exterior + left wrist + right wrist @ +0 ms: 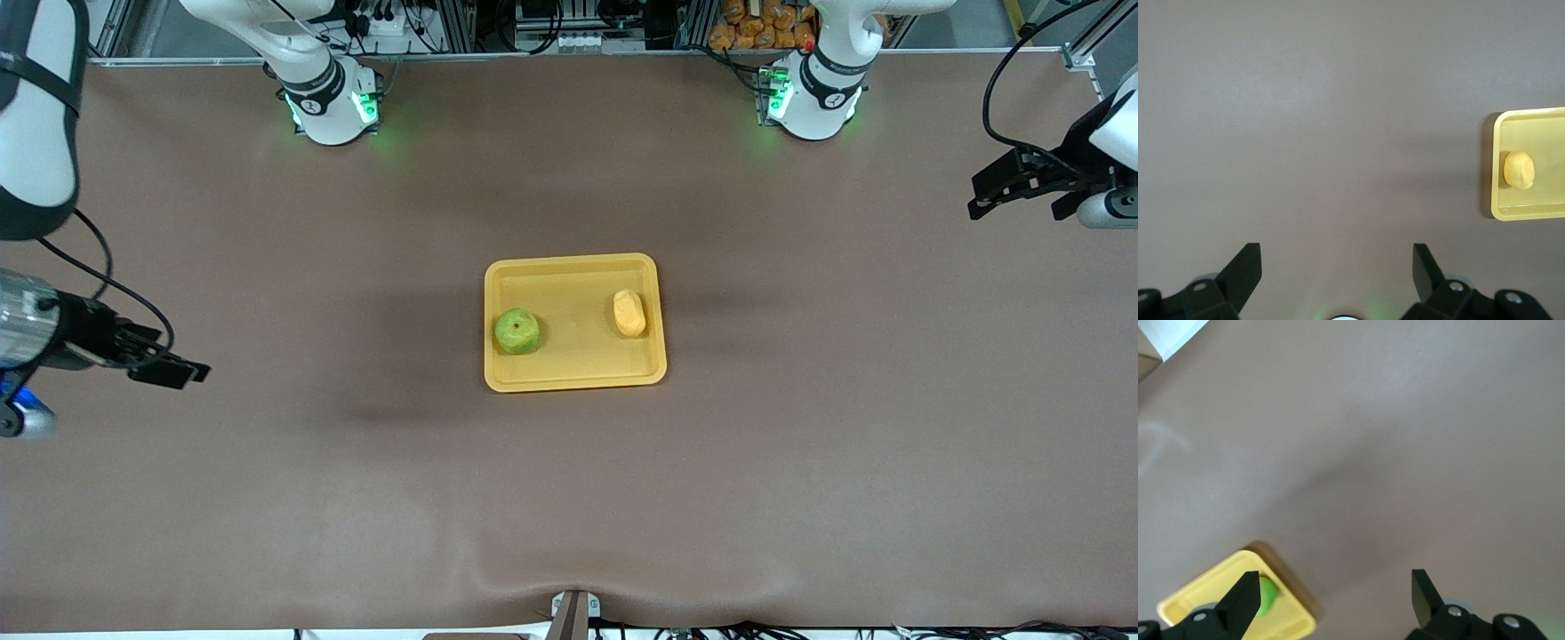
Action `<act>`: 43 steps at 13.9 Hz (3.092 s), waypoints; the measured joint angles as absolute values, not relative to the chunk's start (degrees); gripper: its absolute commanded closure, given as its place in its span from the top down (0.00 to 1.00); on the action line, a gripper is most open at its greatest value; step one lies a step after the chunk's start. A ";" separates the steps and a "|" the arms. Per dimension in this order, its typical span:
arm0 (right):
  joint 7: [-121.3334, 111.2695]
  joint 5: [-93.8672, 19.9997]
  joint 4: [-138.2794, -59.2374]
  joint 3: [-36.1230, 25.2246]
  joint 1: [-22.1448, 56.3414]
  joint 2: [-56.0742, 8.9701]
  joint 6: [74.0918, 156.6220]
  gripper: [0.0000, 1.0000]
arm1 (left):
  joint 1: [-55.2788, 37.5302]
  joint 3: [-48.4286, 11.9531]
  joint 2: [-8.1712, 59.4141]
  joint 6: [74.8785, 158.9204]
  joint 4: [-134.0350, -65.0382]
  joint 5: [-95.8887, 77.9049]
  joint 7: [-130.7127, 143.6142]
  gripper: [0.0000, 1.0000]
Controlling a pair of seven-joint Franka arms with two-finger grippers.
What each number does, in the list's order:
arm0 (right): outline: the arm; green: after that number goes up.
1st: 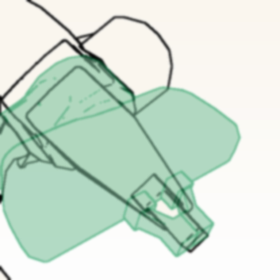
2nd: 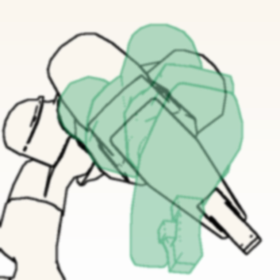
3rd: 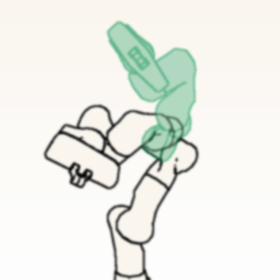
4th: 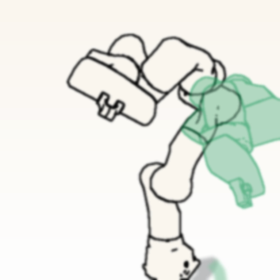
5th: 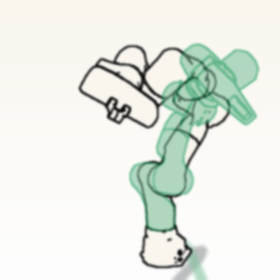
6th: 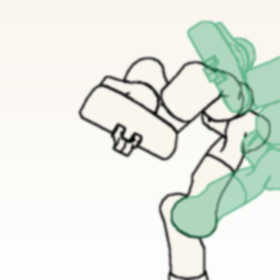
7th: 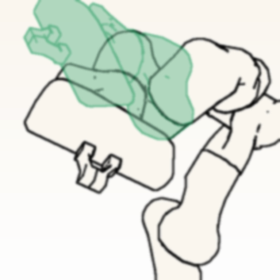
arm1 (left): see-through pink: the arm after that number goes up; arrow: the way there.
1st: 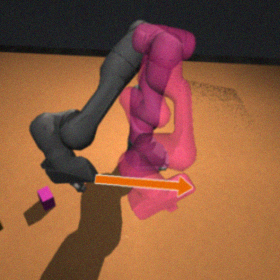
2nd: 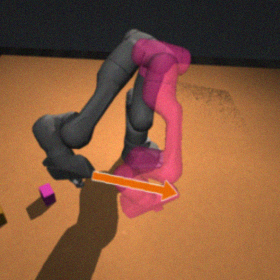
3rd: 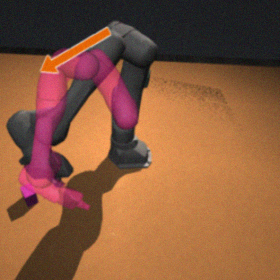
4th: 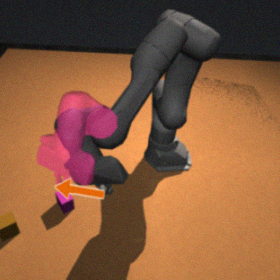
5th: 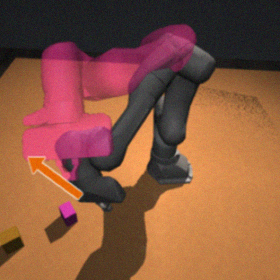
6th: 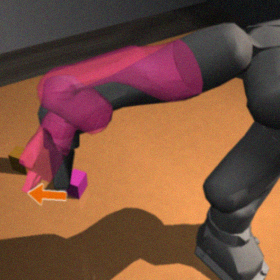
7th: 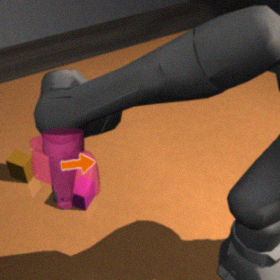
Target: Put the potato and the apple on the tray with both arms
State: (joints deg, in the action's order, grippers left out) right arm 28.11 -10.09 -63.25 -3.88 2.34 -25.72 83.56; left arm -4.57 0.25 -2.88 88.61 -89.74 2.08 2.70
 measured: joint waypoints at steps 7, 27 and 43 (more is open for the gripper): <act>13.06 -5.99 -63.28 -3.88 -0.08 -19.57 77.67 1.00 | -4.50 0.29 -2.88 88.61 -89.72 2.08 2.71 1.00; -2.48 2.38 -87.03 1.32 -2.02 3.02 84.69 1.00 | -4.45 0.37 -2.88 88.60 -89.71 2.08 2.74 1.00; -2.51 -0.52 -87.02 -0.86 -2.37 3.02 86.57 1.00 | -4.44 0.45 -2.88 88.60 -89.71 2.08 2.75 1.00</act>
State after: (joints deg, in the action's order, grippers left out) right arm -2.51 -0.52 -87.02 -0.86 -2.37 3.02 86.57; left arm -4.44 0.45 -2.88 88.60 -89.71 2.08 2.75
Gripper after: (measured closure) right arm 0.000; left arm 0.000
